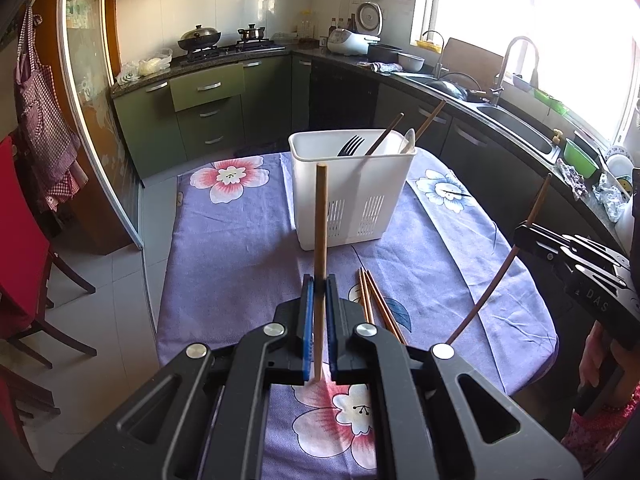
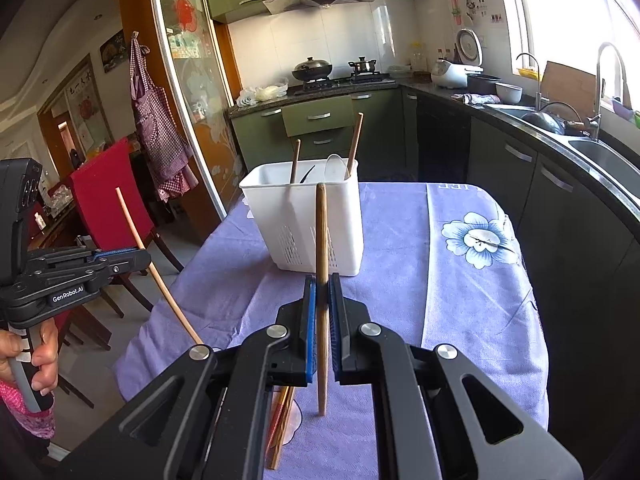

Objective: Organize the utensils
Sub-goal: 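Lift both held chopsticks and carry them over the white holder, then lower the chopsticks into the holder and open both tools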

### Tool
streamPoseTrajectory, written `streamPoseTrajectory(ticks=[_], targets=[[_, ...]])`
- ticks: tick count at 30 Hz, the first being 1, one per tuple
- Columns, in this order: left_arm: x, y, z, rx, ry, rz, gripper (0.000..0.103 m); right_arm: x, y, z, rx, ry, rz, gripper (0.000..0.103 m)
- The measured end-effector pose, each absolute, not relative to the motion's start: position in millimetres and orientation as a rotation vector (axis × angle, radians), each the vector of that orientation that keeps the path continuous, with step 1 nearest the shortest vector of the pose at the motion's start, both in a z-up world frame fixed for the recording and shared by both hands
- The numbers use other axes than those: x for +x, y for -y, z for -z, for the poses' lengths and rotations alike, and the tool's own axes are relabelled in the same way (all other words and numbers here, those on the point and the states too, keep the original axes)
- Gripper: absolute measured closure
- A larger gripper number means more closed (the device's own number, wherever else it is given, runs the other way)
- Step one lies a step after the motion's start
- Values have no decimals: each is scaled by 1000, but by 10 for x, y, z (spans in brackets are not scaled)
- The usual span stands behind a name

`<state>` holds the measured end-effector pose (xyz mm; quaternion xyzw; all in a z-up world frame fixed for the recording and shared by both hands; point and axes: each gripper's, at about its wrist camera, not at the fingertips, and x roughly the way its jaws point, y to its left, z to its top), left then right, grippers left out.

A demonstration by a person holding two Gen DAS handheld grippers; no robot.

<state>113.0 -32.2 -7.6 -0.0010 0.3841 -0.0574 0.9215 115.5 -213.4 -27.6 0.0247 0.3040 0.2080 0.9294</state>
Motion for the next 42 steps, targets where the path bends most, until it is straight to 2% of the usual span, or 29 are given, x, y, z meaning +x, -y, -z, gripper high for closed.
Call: streamPoseTrajectory(ticks=[10,22,29,34,42], targets=[[1278,283,-160,-19,-776,145,97,1251,2033,-213,39,-555,-469,96],[1562,342,-1099,-2,-625,168,97,1741,1939,-1277,66,-407,-487,96],[1827,347,-1524,-2,-519,145,97,2205,1925,-1702,100,-321,-438,96],[2222,355,-1453,-12,-521,120,97,2708,1834,-1571,105,-374,-406,96],[2757,365,-829,-12,-687,111,97,3100,1574,-792,84,-536,-431,96]])
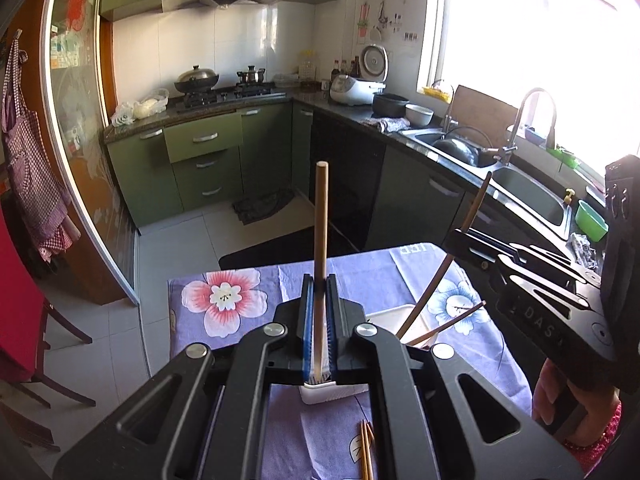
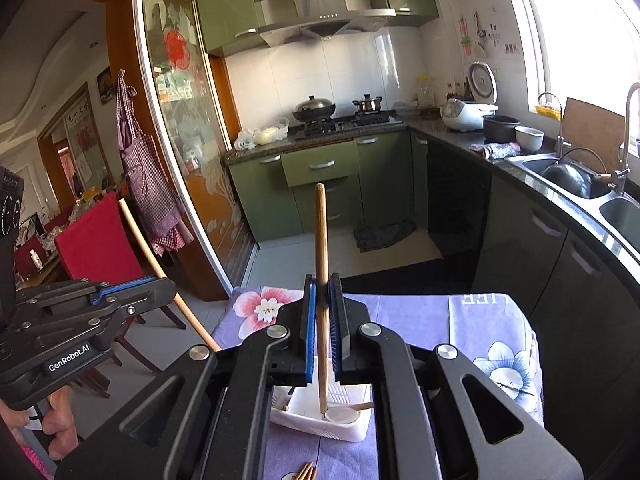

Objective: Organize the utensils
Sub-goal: 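Lower the chopsticks into the holder and open both tools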

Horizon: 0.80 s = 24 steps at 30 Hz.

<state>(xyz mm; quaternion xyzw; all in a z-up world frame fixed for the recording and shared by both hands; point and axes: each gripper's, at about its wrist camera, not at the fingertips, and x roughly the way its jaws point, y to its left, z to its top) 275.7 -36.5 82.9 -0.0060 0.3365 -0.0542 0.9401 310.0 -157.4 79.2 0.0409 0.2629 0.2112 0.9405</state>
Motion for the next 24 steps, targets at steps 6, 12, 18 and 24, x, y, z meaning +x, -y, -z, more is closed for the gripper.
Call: streamPoseTrajectory(ticks=[6,12,18,24], targets=[[2849,330,-524,-11,-785,118,97,3134,1491,-535,69,-580,-446,93],[2767,312,-553,-13,-783,115,97,2910,1587,-647,84,-540,-453,92],[2612,281,-758,-21,-742,111,92,2373,1709,-810,76,-470,-489,84],[2361,272,-855,-27,-717,116,90,1732,1956,-744,85,-433,-514,74]])
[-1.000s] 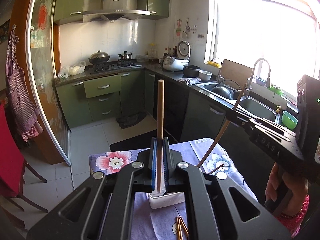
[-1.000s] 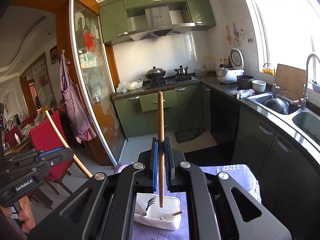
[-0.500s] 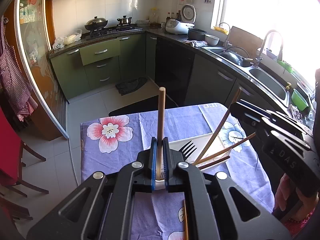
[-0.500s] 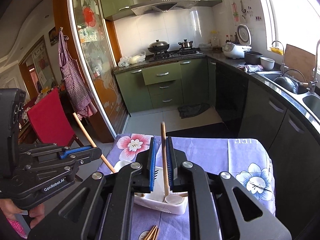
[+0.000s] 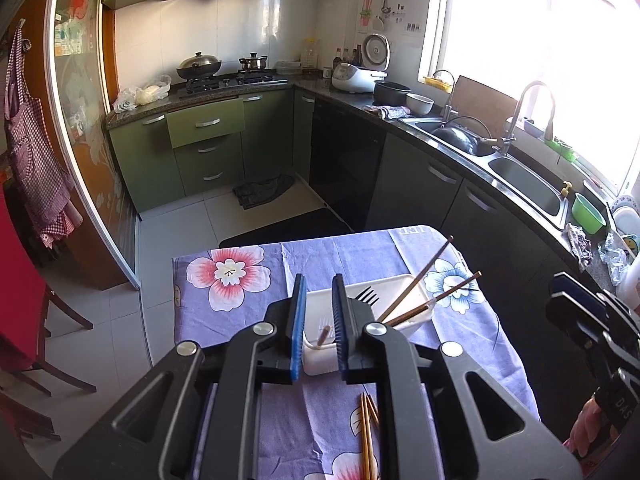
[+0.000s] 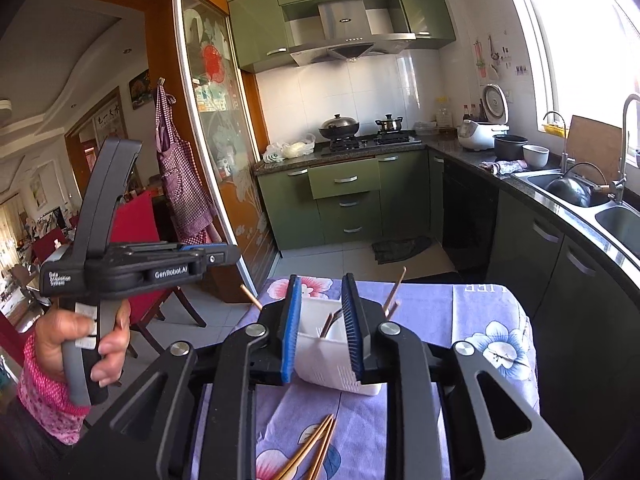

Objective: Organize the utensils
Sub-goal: 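Lower the chopsticks into the holder and open both tools, then move the left tool to the loose chopsticks and grasp one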

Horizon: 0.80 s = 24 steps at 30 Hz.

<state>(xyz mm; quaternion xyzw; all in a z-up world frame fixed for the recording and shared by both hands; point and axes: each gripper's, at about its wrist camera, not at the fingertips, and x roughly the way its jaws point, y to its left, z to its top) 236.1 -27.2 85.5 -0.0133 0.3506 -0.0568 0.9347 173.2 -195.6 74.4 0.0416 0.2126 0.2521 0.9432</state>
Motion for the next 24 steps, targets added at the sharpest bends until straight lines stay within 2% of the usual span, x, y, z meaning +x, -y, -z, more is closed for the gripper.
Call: streamPoseTrajectory(ticks=[4,6,15,22,24], targets=[[2084,270,-646,-35,-769,145,83,1383,2154,-404,81,-474,-484,73],[1934,283,-403,-31,-825,154,82,1261,2251,-143,84,-523,-467,73],[1784,527,1110,-127,-1229,268,83,1169,2605,1001,198,-770,-423,70],[1999,730,1398,-66,-1234,220,83,1134,2745,1278,283,-809,-421,70],[2058,763,1437,-52,-1241,208,83,1144,2810,1318,305,-814,-412,66]])
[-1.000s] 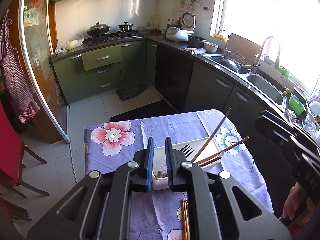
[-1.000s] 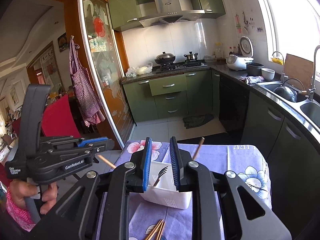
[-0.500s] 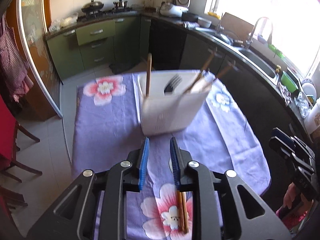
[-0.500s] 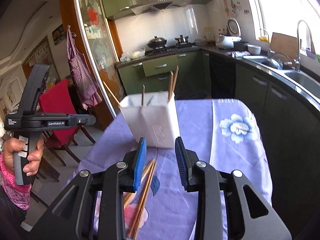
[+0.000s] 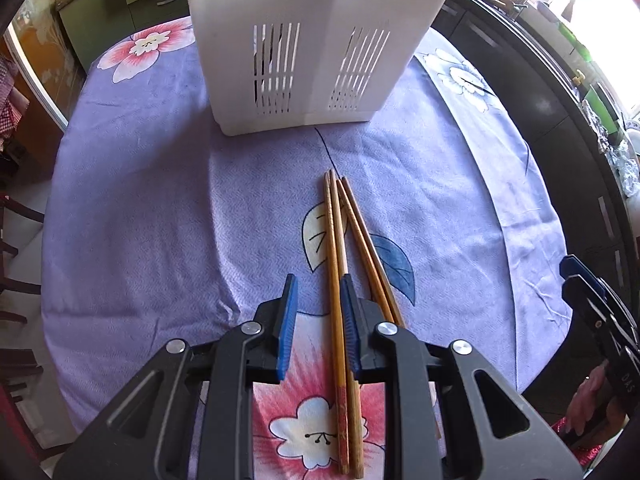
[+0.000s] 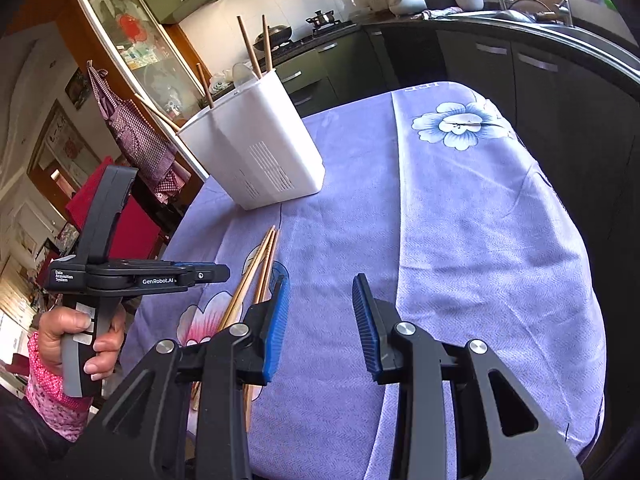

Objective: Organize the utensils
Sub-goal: 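Move the left tool to the loose chopsticks and grasp one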

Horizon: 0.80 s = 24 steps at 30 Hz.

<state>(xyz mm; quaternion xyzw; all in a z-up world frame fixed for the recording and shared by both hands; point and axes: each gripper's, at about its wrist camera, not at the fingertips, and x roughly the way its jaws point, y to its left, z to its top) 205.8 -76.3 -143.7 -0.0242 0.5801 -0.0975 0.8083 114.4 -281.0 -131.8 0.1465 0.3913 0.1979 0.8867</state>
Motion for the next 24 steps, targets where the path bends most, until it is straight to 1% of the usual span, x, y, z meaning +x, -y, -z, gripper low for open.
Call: streamPoseTrajectory(ticks=[6,16,18,21,24], targets=[[2156,822,1514,-22,-1263,199,83,1247,2905,1283,332,-816,-399,65],[2237,982,1619,38,-1277,181,83,1334,2782,1343,335,-849,-417,65],[2242,1015,1630,63,-1266,164,86,1351,2760,1342,333,-853,-419,65],[2265,1028,1641,79,-1257,145,93,1367,2719,1341,322,-857,-419,65],[2263,987,1642,66,-1251,149,96,1389,2622,1339,288,-867,-422,66]])
